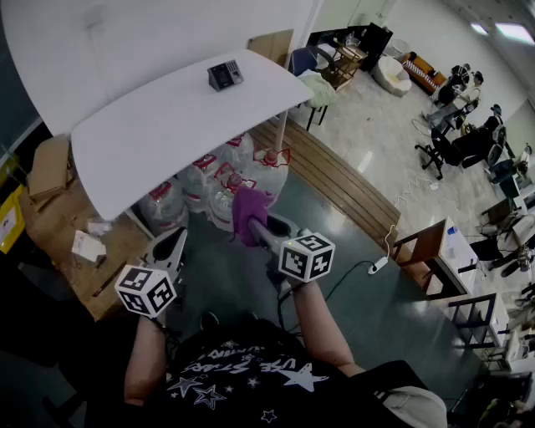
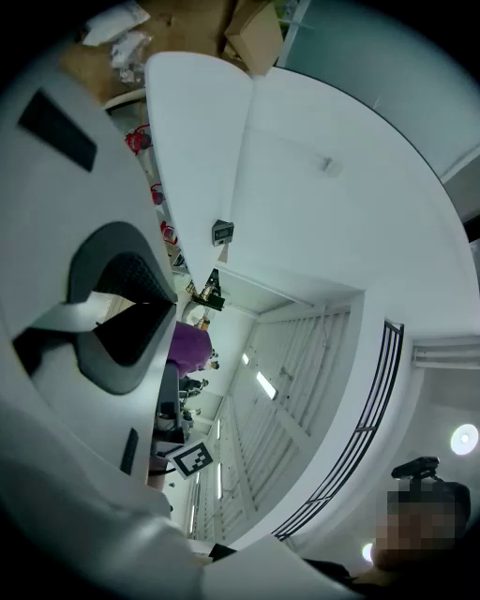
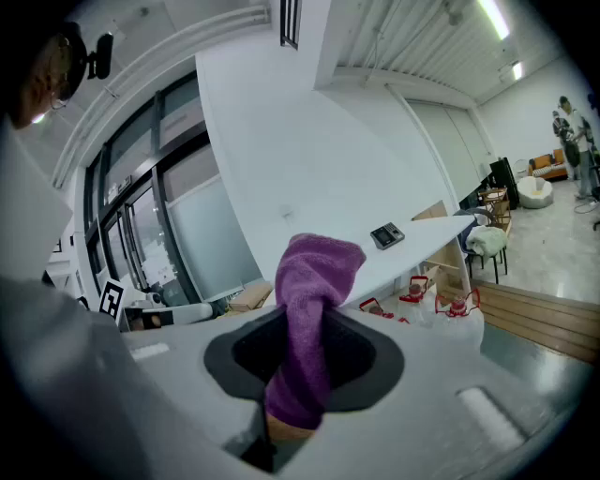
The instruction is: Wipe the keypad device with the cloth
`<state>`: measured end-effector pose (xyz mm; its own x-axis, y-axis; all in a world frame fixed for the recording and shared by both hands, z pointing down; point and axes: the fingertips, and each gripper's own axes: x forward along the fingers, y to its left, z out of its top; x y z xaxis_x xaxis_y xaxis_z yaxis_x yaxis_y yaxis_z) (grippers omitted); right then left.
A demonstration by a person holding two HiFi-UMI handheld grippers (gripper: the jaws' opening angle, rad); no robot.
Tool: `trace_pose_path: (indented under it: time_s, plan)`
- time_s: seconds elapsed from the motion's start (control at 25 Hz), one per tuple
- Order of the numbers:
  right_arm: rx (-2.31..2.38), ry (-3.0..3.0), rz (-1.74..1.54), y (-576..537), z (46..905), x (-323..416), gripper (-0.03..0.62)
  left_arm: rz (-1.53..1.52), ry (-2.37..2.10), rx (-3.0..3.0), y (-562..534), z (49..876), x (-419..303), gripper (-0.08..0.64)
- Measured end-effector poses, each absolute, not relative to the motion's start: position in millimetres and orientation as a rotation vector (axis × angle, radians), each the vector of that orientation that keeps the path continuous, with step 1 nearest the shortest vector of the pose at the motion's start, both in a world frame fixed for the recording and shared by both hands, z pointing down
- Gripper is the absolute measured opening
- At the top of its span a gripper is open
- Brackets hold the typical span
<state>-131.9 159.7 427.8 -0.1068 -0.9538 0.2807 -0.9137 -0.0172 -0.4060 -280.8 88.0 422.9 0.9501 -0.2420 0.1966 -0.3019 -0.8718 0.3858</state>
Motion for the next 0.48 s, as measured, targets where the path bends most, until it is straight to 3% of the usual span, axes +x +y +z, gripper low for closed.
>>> trace_pose_path:
  time_s: [0.48]
  plan:
    - [-2.015,2.219,-0.761,167.0,432.6,-133.1,0.098,0.228,-0.414,2.683,103.5,430.8,-275.6,0.009]
